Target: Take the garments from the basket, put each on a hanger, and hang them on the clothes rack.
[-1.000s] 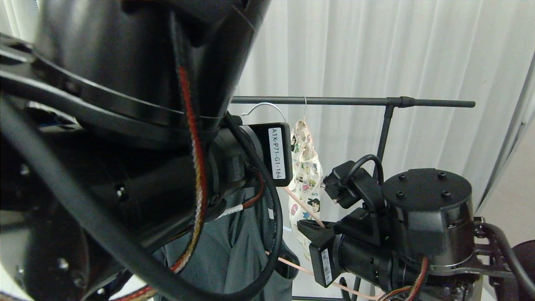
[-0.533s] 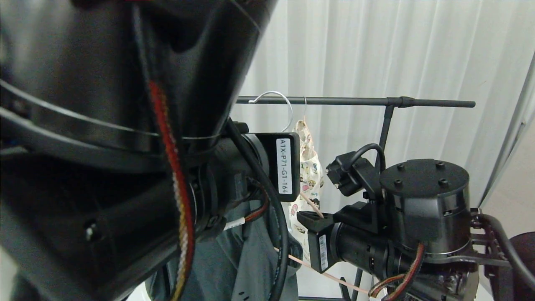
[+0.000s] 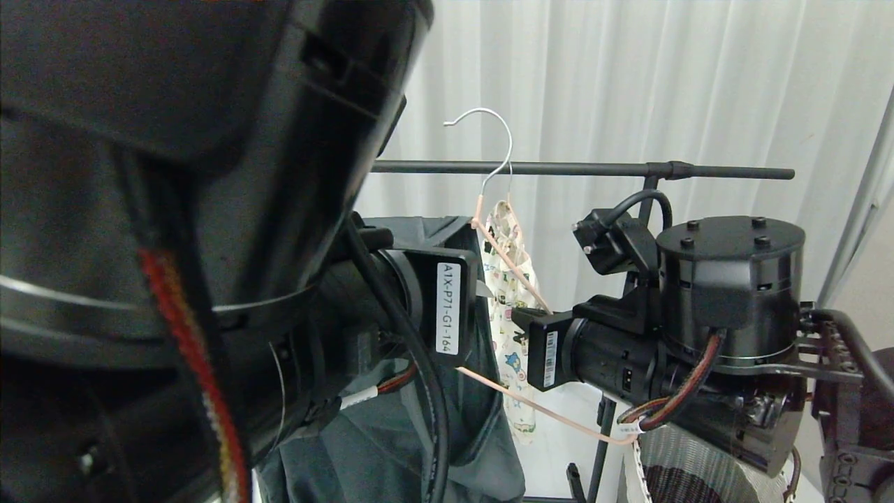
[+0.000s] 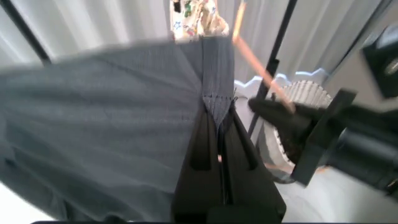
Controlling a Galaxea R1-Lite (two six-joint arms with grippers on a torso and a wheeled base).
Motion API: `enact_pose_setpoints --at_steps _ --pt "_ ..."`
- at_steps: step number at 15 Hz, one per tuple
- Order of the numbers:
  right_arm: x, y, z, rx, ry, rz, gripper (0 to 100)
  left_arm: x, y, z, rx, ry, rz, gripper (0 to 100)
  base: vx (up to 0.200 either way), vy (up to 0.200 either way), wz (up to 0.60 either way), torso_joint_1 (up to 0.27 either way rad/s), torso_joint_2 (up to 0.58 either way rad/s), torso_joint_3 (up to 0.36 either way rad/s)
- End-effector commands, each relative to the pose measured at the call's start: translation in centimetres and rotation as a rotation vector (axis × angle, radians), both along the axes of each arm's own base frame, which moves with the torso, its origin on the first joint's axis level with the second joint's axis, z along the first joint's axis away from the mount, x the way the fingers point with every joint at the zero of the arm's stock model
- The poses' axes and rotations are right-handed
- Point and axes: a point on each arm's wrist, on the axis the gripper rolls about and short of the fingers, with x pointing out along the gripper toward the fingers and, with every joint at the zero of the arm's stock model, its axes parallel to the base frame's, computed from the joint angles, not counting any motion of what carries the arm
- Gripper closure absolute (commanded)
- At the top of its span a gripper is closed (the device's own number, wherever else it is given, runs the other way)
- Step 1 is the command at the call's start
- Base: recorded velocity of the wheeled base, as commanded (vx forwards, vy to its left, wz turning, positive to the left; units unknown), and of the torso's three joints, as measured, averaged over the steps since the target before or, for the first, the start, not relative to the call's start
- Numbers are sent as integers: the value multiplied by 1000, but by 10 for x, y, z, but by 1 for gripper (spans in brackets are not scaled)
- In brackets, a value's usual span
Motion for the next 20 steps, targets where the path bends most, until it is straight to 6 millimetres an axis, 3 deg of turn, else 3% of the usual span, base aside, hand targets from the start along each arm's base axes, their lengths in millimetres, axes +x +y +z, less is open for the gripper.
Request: enact_pose_setpoints --at_steps 1,8,9,17,20 --pt "2 -2 4 11 -10 -18 100 -5 2 -3 11 3 -12 100 0 0 0 0 0 0" --pt "10 -6 21 101 -72 -72 100 -13 4 -9 27 9 -36 100 0 0 0 0 0 0" --pt "10 -6 22 106 -77 -73 100 -13 3 -9 21 7 -36 0 0 0 0 0 0 0" --pt "13 -11 34 157 -157 -84 100 -17 -1 -5 -27 -15 -58 0 0 0 0 0 0 0" --pt "19 -18 31 138 -206 -107 100 -23 15 -8 -9 -20 -60 0 0 0 0 0 0 0"
